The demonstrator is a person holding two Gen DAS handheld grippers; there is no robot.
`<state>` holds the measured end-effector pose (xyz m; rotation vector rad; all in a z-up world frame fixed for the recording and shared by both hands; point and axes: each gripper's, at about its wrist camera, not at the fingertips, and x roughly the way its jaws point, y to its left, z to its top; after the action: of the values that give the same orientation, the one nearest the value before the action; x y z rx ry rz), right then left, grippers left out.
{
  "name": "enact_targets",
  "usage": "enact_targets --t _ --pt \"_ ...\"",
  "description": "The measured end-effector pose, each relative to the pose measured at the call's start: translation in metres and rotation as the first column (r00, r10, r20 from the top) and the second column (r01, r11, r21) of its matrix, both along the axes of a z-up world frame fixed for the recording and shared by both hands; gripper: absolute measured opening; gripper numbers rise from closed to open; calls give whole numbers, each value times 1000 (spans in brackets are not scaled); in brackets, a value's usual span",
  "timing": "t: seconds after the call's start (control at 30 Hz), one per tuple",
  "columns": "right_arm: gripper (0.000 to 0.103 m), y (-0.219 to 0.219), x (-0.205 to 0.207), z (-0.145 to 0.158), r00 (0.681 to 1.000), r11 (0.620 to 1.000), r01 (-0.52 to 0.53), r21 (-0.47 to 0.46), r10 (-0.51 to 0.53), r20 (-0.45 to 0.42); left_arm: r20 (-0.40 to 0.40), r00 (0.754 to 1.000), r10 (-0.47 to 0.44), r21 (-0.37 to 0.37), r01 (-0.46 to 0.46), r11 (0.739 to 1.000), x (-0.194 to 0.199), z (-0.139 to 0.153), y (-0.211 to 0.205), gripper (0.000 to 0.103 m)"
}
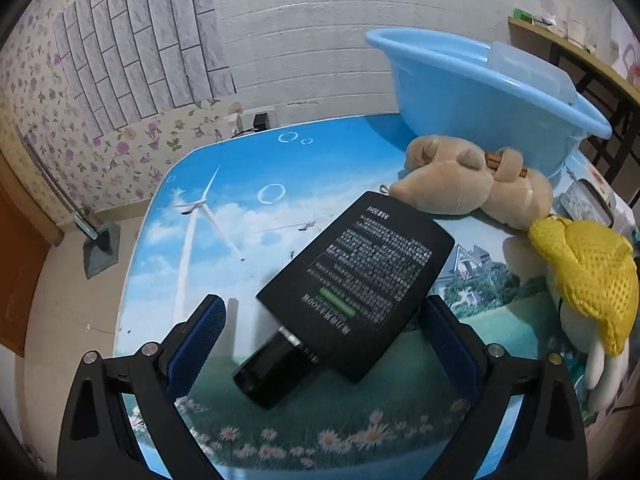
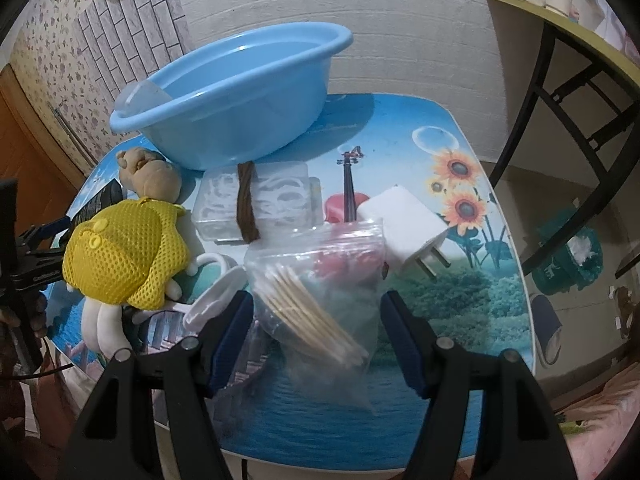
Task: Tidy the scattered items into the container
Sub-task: 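Grasp the black bottle by its body with the left gripper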
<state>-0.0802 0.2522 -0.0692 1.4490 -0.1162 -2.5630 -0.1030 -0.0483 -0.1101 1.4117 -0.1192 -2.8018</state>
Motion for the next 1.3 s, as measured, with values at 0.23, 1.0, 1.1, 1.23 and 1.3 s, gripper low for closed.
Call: enact_targets --t 0.23,1.0,1.1,1.23,1.3 --pt "53 4 -1 0 1000 1000 -8 -27 8 -4 29 999 -18 69 16 998 0 2 1 79" --pt "34 -5 27 23 996 993 -54 -103 47 -74 45 996 83 118 -88 989 69 8 3 68" --pt "34 -10 32 26 995 994 -63 -89 55 -87 40 994 98 102 -101 990 76 8 6 69" --pt "34 -10 35 29 994 994 -58 -90 49 -93 30 996 86 93 -89 992 81 10 9 69" --pt "34 -9 36 30 994 995 -56 -89 47 -97 31 997 76 95 -78 992 83 11 10 69"
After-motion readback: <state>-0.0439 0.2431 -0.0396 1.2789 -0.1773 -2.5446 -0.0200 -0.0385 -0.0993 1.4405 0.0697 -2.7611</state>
